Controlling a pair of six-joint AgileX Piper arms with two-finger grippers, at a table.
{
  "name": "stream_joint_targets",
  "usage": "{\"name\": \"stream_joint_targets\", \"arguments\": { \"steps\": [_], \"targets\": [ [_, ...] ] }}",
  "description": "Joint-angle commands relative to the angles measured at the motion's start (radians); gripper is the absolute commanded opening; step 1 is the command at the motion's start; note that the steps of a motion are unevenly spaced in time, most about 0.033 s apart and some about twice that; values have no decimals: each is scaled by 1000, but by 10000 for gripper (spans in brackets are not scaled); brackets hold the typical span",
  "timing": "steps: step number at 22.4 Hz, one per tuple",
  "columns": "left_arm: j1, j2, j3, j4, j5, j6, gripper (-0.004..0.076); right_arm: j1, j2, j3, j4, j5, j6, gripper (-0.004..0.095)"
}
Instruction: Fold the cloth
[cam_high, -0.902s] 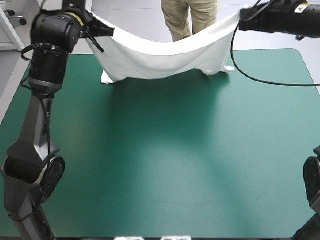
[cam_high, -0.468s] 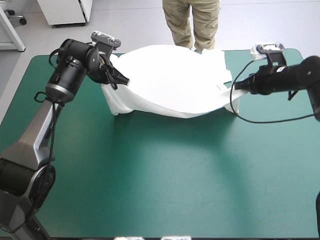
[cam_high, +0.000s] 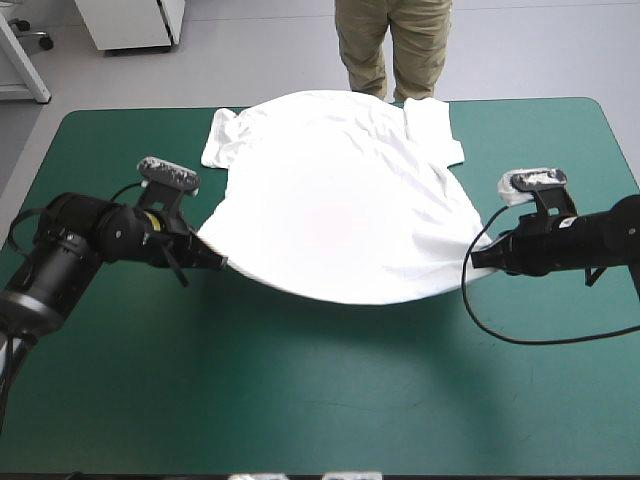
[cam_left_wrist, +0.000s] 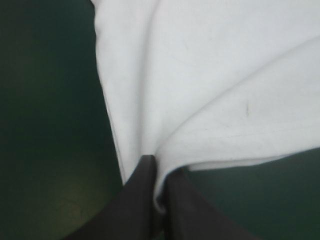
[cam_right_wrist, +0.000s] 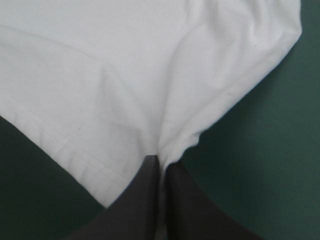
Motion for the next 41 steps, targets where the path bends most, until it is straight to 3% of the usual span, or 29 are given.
{"name": "stream_joint_targets", "arguments": {
  "steps": [1,9,11,16,28,29,31,32,34,38,41],
  "targets": [
    [-1,-122,154,-12,-26,-3,-9,-2,-91,53,-12,43,27,-13],
    [-1,-284,418,-62,-35,-13,-9,-2,-220,337,-127,30,123,-11],
    [-1,-318,487,-110,-79,-13,-9,-2,-274,438,-128,-27,133,-11],
    [-1,-325,586,-113,-112,-13,-9,-2,-324,602,-119,-50,141,-10],
    [-1,-325,638,-142,-123,-5,0,-2,-320,628,-113,-77,125,3],
    [-1,-325,638,-142,-115,-5,23,-2,-320,628,-113,-75,125,34],
    [-1,-325,638,-142,-93,-1,180,-2,-320,628,-113,-70,125,221],
    [-1,-325,636,-147,-78,-1,322,-2,-320,628,-113,-70,125,354],
    [-1,-334,632,-180,-73,-10,520,-2,-320,612,-130,-66,133,471],
    [-1,-429,526,-201,-136,-43,544,-2,-349,418,-168,-42,172,469],
    [0,-413,376,-19,-214,-173,544,-2,-346,190,-165,-38,174,469]
  ]
}}
